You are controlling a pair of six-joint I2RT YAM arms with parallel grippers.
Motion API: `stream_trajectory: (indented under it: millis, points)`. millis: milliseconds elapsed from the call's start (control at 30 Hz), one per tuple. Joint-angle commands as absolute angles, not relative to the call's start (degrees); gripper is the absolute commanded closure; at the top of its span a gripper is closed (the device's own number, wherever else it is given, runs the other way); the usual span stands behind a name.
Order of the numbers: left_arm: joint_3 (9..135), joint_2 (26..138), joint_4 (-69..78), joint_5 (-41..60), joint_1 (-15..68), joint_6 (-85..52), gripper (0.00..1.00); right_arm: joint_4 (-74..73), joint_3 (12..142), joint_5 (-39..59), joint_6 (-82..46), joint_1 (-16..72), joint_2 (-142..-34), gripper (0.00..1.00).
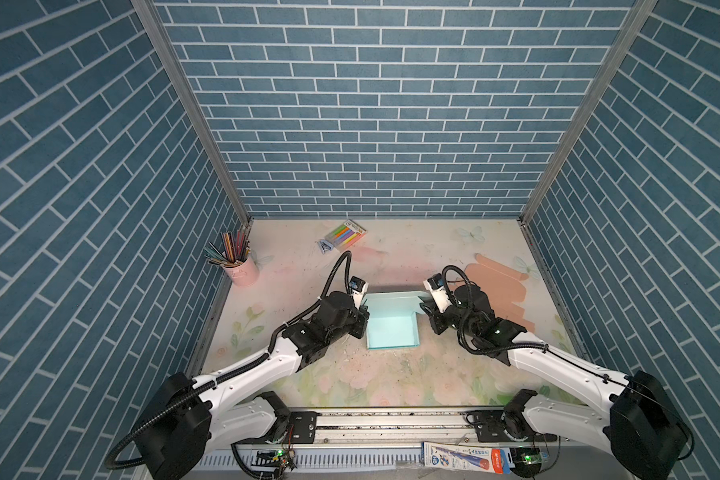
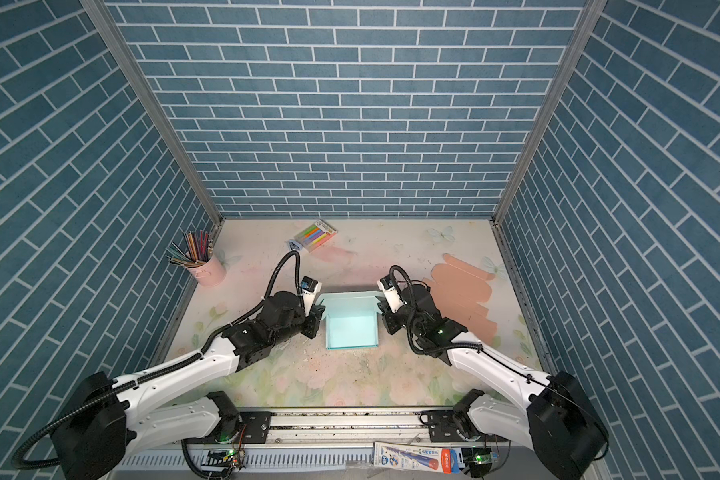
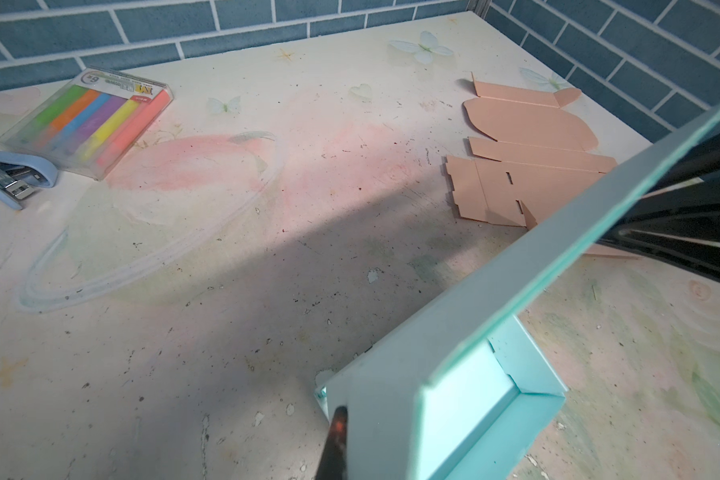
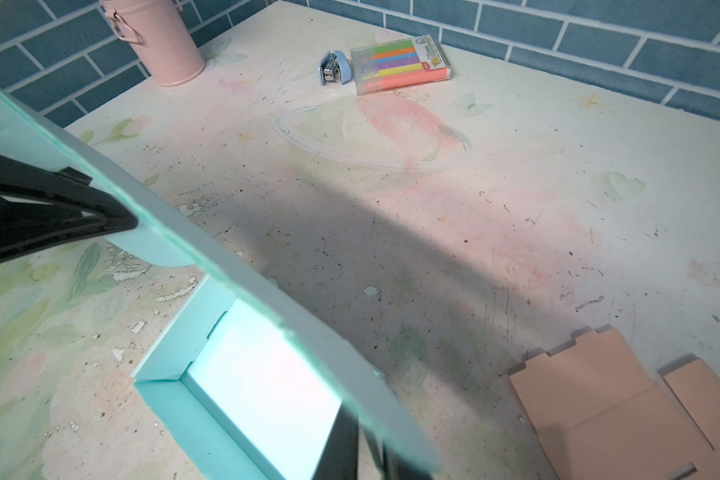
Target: Fold the paper box
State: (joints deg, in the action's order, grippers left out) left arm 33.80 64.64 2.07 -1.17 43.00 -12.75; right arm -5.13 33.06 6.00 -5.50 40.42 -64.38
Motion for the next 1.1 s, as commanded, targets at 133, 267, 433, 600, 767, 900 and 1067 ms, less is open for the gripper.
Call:
stream_trajectory:
  millis: [133,267,433,600,767,900,1067]
  points:
    - [35.65,64.99,3.85,-3.48,42.73,-14.13,0.99,-5.81,36.96,7.73,-5.83,41.45,-66.16,0.94]
    - [35.45,65.9,7.53,-5.05,42.67,-16.08,0.99,-9.52,37.66,10.59,-8.44,43.1,-68.5,0.93]
    - [35.57,68.08,12.41,-6.51,42.7,-18.12,0.99,-14.48,38.48,11.87,-11.69,44.2,-71.99,0.9]
    - [34.98,70.59,17.23,-7.53,42.77,-19.15,0.99,-17.38,39.63,11.95,-14.33,44.38,-74.59,0.85]
    - [32.63,72.16,21.39,-8.04,42.8,-19.37,0.99,-20.18,39.66,11.73,-16.14,44.38,-76.19,0.83]
    - [29.67,72.38,25.15,-8.3,43.03,-20.21,0.99,-20.99,39.04,11.13,-16.52,44.38,-76.82,0.84]
    - [26.34,73.28,30.04,-9.71,43.92,-20.53,0.99,-20.4,38.2,10.42,-16.22,44.56,-77.04,0.84]
